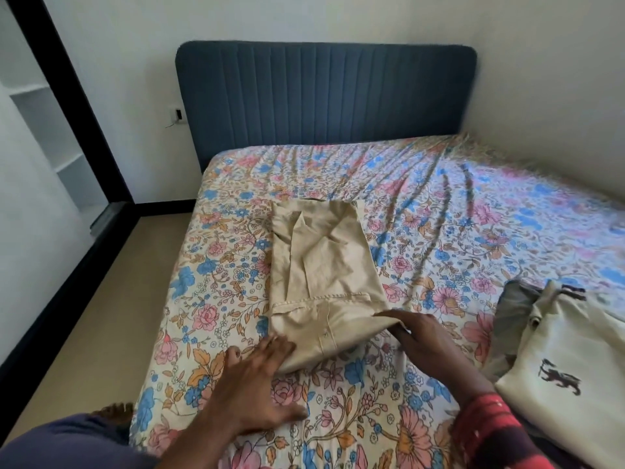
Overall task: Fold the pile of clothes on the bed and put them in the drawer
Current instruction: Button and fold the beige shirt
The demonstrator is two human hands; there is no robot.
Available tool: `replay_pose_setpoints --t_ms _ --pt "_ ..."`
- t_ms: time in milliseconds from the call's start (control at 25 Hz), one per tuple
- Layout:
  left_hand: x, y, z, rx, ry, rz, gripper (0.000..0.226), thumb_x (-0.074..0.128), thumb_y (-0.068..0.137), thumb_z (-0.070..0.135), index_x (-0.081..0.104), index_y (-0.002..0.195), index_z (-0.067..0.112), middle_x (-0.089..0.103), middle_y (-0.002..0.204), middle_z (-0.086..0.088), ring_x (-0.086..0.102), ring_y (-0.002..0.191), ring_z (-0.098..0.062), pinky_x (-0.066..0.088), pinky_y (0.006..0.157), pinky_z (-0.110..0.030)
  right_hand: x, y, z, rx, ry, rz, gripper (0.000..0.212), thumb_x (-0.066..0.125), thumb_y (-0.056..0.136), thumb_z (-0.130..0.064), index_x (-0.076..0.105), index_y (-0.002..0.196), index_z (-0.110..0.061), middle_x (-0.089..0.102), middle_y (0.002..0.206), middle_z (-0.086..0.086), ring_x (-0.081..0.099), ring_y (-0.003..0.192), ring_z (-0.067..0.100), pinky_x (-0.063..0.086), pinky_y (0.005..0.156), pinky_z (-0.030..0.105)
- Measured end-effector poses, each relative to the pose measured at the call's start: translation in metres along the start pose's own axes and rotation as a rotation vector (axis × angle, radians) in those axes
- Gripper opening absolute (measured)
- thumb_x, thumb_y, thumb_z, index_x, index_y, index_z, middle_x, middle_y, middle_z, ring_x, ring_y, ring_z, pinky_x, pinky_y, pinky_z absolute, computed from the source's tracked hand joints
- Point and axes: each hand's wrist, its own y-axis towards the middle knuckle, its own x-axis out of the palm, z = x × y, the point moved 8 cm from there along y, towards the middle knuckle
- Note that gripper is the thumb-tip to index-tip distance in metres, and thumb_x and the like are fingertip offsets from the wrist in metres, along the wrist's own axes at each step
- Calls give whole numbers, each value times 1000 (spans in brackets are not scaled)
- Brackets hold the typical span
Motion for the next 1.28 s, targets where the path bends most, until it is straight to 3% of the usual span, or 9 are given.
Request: replay_pose_setpoints --t_ms 80,200,360,480,680,880,1040,1160,1280 --pt "-3 1 3 -88 -23 28 88 41 77 94 66 132 29 66 135 3 67 110 -6 52 90 -57 -1 -2 -3 4 39 18 26 57 104 -14 72 122 -25 64 89 -28 59 85 -20 42 68 4" --pt "-10 10 -17 -205 -232 115 43 74 86 45 65 127 36 65 138 3 68 112 -14 37 105 -46 -4 -3 -3 1 58 48 26 59 102 -10 74 116 -26 65 78 -24 63 76 -5 43 63 11" --pt "-48 17 -41 -255 -824 113 54 80 83 6 68 109 52 66 136 -4 70 95 -15 61 81 -42 -16 -4 9 30 153 124 38 60 101 -14 66 91 -50 67 69 -16 56 57 10 37 53 20" --pt "-85 21 -36 -197 -1119 -3 24 73 87 19 78 108 31 76 108 -7 67 98 -38 54 92 -61 -33 -11 -6 2 403 164 31 58 102 -23 69 73 -30 62 63 -6 48 53 3 37 54 22" --pt "-136 15 -43 -195 -1350 -209 33 75 88 19 70 112 -3 70 113 -22 65 110 -35 54 100 -45 -52 -18 -47 126 944 77 35 62 91 -23 68 84 10 67 80 31 66 72 36 53 66 41" --pt "-157 21 -44 -225 -1718 -256 56 92 72 26 72 116 -2 69 120 -24 67 111 -37 56 96 -44 -61 -12 -66 248 971 28 26 62 96 -19 75 89 2 75 87 22 71 75 33 57 65 38" --pt "-124 52 -48 -495 -1490 -33 25 54 104 28 68 111 8 74 108 -16 68 102 -32 54 93 -50 -44 24 -37 358 528 299 38 53 107 -32 69 83 -6 72 76 10 69 71 30 53 66 39" --pt "-102 77 -39 -656 -1121 165 33 35 112 30 55 135 16 61 130 -8 59 119 -27 43 95 -31 -26 52 -31 305 253 444 39 44 109 -37 59 83 -11 62 71 1 59 65 28 39 56 38" --pt "-93 113 -52 -675 -861 370 41 34 111 27 45 144 4 61 132 -22 61 119 -36 47 91 -34 -24 92 -25 291 145 521 35 41 109 -35 61 96 -11 65 78 14 47 57 20 27 50 34"
